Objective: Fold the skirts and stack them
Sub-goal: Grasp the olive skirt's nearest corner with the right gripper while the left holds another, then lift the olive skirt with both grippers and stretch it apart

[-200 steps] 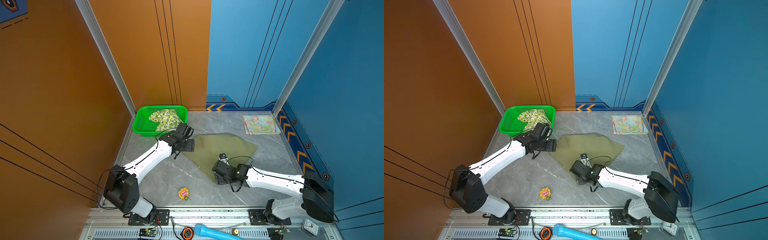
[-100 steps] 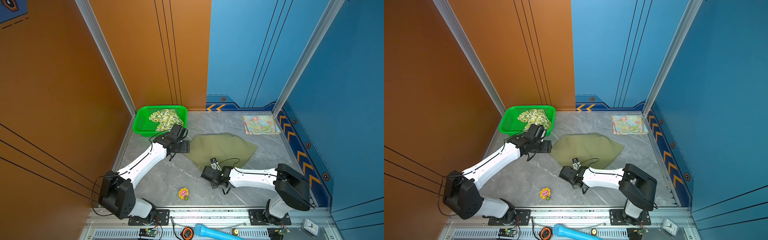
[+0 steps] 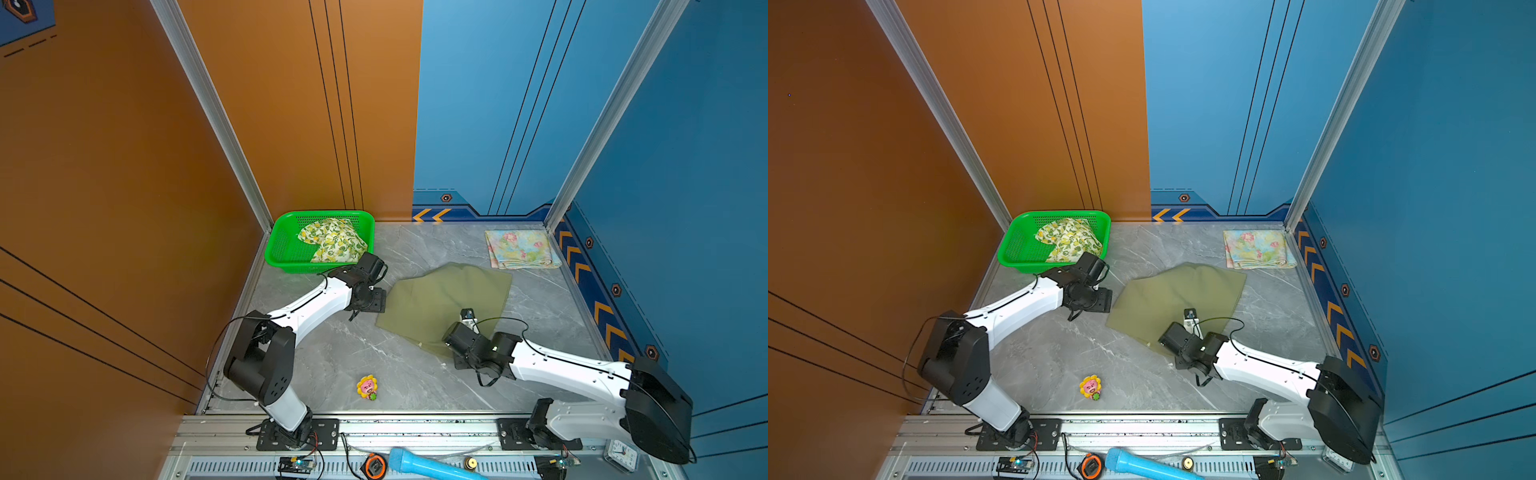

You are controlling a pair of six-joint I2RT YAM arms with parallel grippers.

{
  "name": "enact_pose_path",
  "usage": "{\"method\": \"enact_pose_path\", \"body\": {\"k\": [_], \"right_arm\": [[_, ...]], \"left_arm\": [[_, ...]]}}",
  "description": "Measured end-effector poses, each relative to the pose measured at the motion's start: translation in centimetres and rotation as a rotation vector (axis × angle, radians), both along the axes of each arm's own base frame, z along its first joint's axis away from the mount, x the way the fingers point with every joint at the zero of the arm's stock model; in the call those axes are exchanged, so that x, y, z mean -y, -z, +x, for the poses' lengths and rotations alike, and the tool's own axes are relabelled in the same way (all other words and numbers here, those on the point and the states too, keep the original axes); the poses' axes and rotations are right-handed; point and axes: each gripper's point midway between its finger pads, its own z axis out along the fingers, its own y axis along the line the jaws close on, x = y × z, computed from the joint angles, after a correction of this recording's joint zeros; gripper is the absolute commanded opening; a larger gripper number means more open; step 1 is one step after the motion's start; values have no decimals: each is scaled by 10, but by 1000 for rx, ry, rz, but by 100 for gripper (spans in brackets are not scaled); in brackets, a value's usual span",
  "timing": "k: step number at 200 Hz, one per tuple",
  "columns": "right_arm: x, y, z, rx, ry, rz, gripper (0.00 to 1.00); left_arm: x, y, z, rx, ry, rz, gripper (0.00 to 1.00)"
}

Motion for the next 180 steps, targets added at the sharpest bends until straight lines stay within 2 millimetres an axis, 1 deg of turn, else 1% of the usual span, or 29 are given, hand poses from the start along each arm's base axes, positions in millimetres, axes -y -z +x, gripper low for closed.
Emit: {"method": "enact_pose_path", "body": {"k": [13, 17, 25, 34, 57, 84, 106, 132, 150, 162, 166, 176, 180], "right_arm": [[10, -2, 2, 6, 29, 8, 44], [14, -2, 2, 7, 29, 4, 50], [18, -3, 1, 6, 37, 4, 55], [22, -5, 0, 8, 45, 7, 58], [27, -9, -3, 1, 51, 20, 60], [32, -9, -9, -10, 59, 22, 60], [36, 0, -17, -47, 70, 29, 60], [40, 17, -31, -107, 82, 31, 60], [43, 25, -38, -133, 93, 30, 60], [42, 29, -41, -142, 98, 43, 60], [42, 30, -41, -146, 99, 47, 59], [39, 32, -41, -147, 104, 65, 58], [38, 34, -42, -150, 106, 73, 57]], "left_arm": [[10, 8, -2, -22, 24, 5, 76], [12, 10, -2, -26, 30, 6, 76], [17, 15, -4, -40, 43, 9, 75], [22, 21, -6, -55, 55, 11, 74], [32, 32, -14, -91, 85, 14, 72], [40, 35, -20, -107, 109, 4, 71], [40, 42, -29, -127, 122, 8, 71], [34, 58, -45, -174, 128, 32, 71], [31, 65, -53, -195, 131, 42, 70], [31, 66, -55, -198, 128, 41, 64], [32, 66, -55, -197, 124, 36, 60], [34, 66, -53, -191, 129, 29, 47], [35, 66, -53, -191, 116, 24, 43]]}}
